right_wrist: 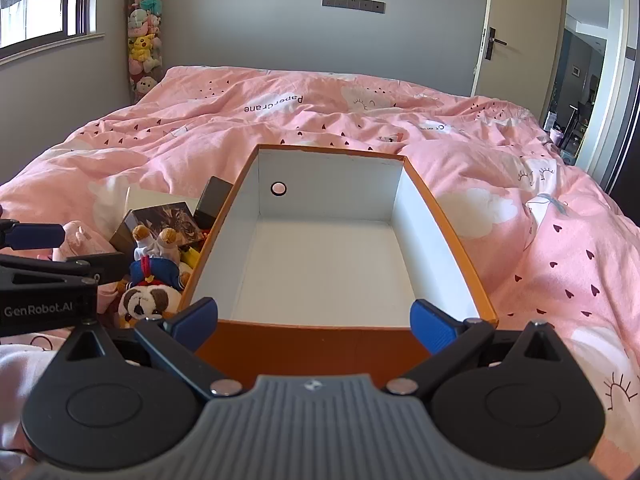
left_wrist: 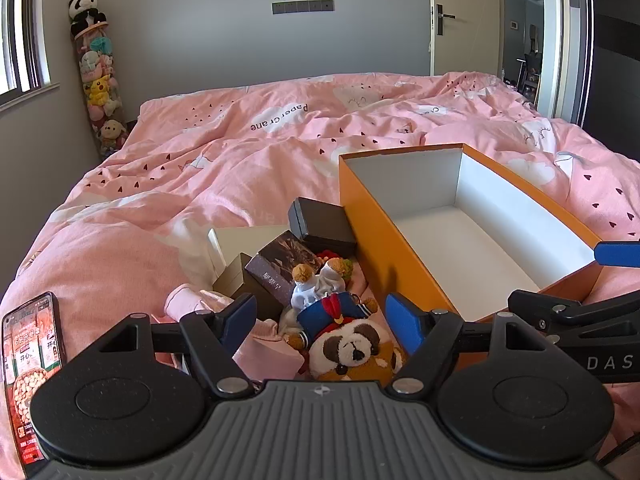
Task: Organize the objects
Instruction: 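Move the right gripper toward the plush toys beside the orange box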
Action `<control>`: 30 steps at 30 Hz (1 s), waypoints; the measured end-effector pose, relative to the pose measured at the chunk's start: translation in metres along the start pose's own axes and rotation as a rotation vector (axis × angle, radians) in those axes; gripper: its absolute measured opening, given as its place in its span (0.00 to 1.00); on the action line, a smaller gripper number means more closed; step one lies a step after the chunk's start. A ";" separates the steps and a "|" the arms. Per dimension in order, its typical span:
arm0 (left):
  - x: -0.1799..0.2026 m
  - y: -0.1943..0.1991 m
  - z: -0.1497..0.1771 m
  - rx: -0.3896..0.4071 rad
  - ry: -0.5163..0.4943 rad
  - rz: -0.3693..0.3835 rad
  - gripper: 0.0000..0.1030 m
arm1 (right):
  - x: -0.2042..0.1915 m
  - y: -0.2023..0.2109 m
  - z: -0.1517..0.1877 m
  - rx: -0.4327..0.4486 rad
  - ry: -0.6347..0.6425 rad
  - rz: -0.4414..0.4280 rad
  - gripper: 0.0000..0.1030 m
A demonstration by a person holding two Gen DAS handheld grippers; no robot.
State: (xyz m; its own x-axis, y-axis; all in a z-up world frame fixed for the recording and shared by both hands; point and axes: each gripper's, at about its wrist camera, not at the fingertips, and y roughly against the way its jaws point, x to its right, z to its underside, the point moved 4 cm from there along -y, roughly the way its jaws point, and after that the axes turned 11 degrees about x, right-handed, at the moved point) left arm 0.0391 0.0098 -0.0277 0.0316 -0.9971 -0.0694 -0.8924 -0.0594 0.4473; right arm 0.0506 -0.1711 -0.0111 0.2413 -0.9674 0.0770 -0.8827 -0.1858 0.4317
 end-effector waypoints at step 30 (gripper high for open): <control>0.002 -0.001 0.006 -0.016 0.002 0.000 0.84 | 0.005 -0.006 0.003 -0.039 -0.018 -0.003 0.99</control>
State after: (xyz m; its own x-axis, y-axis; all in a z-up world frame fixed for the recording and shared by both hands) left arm 0.0375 0.0087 -0.0333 0.0327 -0.9972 -0.0680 -0.8853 -0.0605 0.4611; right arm 0.0556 -0.1750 -0.0159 0.2363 -0.9699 0.0593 -0.8654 -0.1823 0.4668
